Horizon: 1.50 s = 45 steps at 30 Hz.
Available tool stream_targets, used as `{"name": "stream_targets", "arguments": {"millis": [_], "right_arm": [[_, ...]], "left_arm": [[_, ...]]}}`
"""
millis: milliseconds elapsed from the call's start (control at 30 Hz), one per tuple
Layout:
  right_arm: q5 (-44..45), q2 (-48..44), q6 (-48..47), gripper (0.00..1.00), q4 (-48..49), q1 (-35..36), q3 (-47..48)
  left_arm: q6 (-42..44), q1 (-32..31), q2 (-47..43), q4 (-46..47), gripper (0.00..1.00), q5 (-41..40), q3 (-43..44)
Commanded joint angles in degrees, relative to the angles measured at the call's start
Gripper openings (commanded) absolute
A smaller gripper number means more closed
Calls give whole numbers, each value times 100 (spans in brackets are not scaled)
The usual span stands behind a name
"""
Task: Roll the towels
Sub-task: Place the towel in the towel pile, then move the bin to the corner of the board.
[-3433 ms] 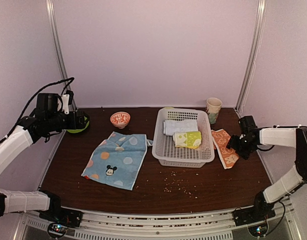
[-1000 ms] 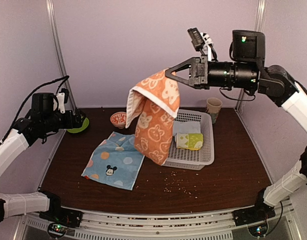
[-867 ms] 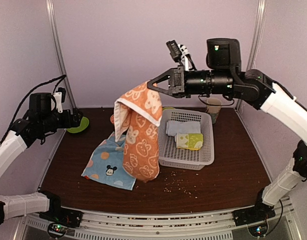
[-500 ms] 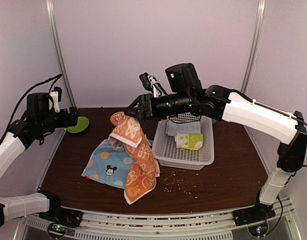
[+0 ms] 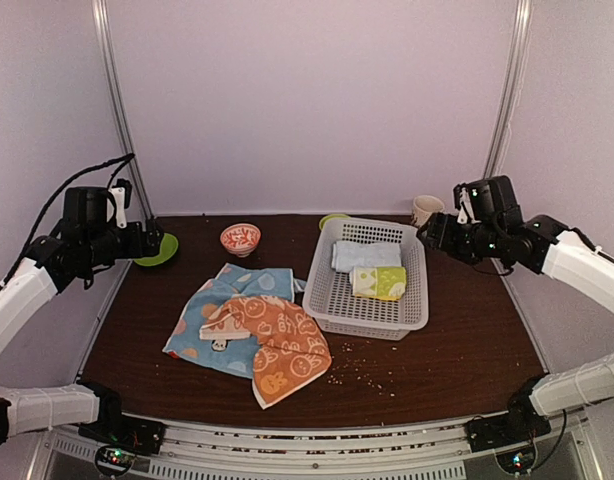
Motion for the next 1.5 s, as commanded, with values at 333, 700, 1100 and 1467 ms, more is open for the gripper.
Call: {"name": "stream_targets", "arguments": {"millis": [333, 700, 1100, 1467], "right_arm": [[129, 1417, 160, 63, 423, -406, -597], [96, 1641, -24, 17, 329, -491, -629], [212, 543, -392, 0, -464, -877, -1314], [427, -286, -942, 0, -1178, -2163, -1688]], "left_arm": [[-36, -30, 109, 90, 96, 191, 116], [-31, -28, 99, 60, 96, 238, 143], [-57, -26, 59, 59, 96, 338, 135], [-75, -26, 103, 59, 96, 468, 155]]}}
